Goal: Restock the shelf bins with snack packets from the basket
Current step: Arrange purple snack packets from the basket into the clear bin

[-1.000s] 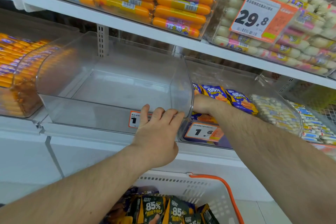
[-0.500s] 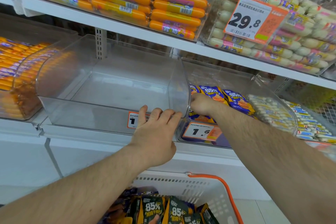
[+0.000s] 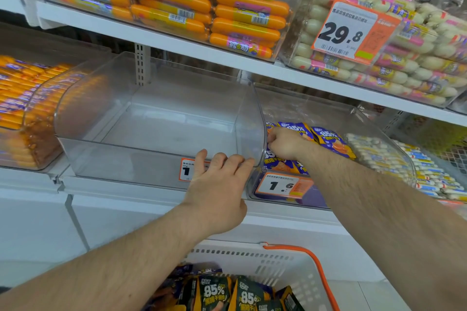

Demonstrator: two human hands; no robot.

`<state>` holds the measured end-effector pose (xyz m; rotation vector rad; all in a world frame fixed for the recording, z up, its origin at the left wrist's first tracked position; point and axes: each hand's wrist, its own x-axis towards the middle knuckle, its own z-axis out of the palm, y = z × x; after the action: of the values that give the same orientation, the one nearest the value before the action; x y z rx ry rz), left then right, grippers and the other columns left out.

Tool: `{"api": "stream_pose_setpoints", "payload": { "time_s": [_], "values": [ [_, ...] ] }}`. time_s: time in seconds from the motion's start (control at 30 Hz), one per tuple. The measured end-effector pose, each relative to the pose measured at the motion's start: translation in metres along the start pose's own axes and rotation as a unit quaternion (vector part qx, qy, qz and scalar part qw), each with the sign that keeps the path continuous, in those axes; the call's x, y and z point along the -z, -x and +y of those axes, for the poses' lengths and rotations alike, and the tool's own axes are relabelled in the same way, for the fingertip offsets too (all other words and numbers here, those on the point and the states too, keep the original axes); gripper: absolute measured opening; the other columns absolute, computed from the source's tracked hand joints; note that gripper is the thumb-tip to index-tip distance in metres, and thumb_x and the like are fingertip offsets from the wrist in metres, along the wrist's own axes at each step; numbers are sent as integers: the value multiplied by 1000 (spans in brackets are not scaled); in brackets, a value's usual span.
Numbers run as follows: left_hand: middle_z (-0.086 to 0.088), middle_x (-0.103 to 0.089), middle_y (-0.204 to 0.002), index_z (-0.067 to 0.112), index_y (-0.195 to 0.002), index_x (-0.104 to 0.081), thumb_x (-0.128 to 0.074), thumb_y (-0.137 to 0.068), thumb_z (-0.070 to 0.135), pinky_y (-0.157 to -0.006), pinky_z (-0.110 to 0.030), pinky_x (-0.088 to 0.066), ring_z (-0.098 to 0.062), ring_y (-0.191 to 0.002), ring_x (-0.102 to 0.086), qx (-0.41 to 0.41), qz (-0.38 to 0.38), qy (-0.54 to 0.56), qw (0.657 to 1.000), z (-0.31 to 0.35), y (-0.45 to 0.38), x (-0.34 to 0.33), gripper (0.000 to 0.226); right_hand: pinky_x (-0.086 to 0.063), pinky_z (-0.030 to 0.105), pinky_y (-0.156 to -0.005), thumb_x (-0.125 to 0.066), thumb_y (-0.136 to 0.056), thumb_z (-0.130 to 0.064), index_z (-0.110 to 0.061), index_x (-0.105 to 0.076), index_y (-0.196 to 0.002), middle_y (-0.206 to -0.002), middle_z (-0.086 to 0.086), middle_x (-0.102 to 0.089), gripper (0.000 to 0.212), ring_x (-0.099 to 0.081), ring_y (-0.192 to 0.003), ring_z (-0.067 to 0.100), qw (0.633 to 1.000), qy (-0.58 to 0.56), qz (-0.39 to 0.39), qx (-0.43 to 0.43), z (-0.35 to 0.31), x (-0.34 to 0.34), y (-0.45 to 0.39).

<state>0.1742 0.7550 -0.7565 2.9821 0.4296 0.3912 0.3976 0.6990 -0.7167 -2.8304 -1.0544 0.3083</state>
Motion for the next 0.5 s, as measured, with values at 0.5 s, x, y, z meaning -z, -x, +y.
{"api": "stream_pose_setpoints", "payload": {
  "time_s": [0.5],
  "values": [
    [10,-19,-152,29,-153,-8,-50,-89,39,-112,-53,7,-21,-137,-19,-3,-7,7,1000,0,-1,0,77,-48,35,-63,-45,-91,-1,1,-62,-88,-88,15,-64,18,-61,-85,29,999,6,32,-26,1,2,-10]
  ]
}}
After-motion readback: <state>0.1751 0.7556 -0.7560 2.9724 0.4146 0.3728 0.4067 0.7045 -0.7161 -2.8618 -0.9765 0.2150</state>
